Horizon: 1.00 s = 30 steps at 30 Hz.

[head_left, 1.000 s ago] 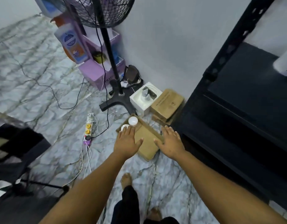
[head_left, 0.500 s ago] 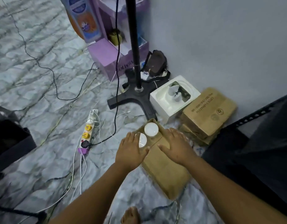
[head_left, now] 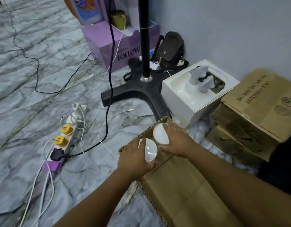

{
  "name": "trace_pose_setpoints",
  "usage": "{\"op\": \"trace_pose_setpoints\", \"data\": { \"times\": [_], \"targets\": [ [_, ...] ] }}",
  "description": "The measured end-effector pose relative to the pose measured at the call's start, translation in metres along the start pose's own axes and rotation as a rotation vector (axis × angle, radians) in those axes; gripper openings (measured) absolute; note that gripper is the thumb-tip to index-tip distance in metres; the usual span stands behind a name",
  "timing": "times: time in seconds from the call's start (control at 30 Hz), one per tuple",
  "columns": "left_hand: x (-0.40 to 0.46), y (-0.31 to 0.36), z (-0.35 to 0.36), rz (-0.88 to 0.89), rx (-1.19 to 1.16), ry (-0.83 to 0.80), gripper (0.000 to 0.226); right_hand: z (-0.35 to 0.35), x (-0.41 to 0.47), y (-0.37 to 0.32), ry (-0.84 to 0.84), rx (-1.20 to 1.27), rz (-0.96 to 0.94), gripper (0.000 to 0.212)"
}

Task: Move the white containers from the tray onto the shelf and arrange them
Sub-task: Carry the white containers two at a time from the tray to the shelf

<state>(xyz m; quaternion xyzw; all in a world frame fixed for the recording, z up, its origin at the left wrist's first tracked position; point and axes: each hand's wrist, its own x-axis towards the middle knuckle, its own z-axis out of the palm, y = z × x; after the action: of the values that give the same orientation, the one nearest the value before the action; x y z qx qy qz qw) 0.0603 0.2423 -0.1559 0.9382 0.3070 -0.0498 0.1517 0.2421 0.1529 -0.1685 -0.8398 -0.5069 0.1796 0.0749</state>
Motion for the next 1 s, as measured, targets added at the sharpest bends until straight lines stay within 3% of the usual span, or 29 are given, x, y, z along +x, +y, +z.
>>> {"op": "trace_pose_setpoints", "data": {
  "times": [0.43, 0.83, 1.0],
  "targets": [
    [0.006, -0.001, 0.042, 0.028, 0.071, 0.098, 0.09, 0.023, 0.0, 0.007, 0.065, -0.05, 0.011, 0.103],
    [0.018, -0.011, 0.038, 0.24, -0.043, 0.006, 0.102, 0.057, -0.071, 0.031, 0.235, 0.027, 0.062, 0.095],
    [0.02, -0.017, 0.032, 0.27, -0.164, -0.101, 0.114, 0.067, -0.079, 0.036, 0.283, 0.139, 0.066, 0.111]
  ]
}}
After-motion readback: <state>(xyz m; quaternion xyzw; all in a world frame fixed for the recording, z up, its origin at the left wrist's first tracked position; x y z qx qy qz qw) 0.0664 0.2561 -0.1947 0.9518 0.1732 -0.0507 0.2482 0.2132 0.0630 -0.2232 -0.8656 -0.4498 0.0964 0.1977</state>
